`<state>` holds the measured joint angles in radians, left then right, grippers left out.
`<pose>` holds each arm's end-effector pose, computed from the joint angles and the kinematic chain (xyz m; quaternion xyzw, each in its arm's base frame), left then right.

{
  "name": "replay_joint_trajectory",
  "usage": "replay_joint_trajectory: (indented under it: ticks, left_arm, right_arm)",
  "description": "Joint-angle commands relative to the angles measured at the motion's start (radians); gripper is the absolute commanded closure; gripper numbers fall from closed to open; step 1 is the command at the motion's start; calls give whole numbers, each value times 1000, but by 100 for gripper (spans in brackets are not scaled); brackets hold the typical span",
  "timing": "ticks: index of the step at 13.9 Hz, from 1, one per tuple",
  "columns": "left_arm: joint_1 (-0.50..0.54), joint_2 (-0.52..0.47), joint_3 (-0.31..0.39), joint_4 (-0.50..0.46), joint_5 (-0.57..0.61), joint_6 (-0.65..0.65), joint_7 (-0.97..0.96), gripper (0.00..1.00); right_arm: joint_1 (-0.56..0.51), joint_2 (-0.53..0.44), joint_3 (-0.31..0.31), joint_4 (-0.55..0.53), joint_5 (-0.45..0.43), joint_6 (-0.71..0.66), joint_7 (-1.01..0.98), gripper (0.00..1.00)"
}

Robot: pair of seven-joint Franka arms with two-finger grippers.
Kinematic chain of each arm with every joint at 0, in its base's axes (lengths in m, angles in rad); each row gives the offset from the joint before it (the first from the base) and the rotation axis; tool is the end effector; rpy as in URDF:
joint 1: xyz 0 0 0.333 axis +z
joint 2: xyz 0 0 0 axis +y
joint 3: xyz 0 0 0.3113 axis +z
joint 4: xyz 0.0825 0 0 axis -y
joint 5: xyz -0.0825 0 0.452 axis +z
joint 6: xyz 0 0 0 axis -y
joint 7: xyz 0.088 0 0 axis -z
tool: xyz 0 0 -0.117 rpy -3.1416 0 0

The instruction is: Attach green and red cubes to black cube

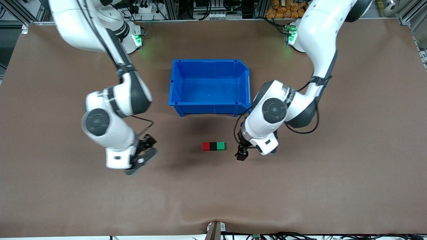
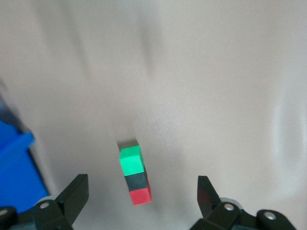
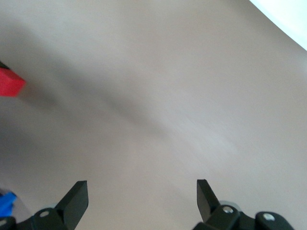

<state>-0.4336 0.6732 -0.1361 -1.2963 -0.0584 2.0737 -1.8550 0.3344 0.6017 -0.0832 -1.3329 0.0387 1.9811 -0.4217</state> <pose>0.6898 -0.4189 0.3224 0.7794 0.6205 -0.0442 0.0750 0.7607 0.2107 0.3476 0.9435 0.3306 0.0237 0.0075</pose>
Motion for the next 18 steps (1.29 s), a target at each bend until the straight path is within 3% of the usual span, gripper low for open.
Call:
replay_joint_trajectory:
  ticks: [1,5,9,13,18]
  left_arm:
    - [44,-121,-2,-90,15,-81,148,0]
    - [114,-279,-2,-207,17,-177,451,0]
    - [180,-412,-2,-317,22,-259,701,0]
    - [251,-490,-2,-325,37,-378,909,0]
    - [325,-560,-2,-319,54,-469,1146,0]
  right_arm:
    - [-104,-107,22,-48,13,-97,17,0]
    - [-230,-247,20,-55,12,-226,20,0]
    - [-330,-448,17,-185,12,-251,21,0]
    - [-351,-614,11,-298,9,-298,174,0]
    - [-339,-672,10,-305,3,-447,417,0]
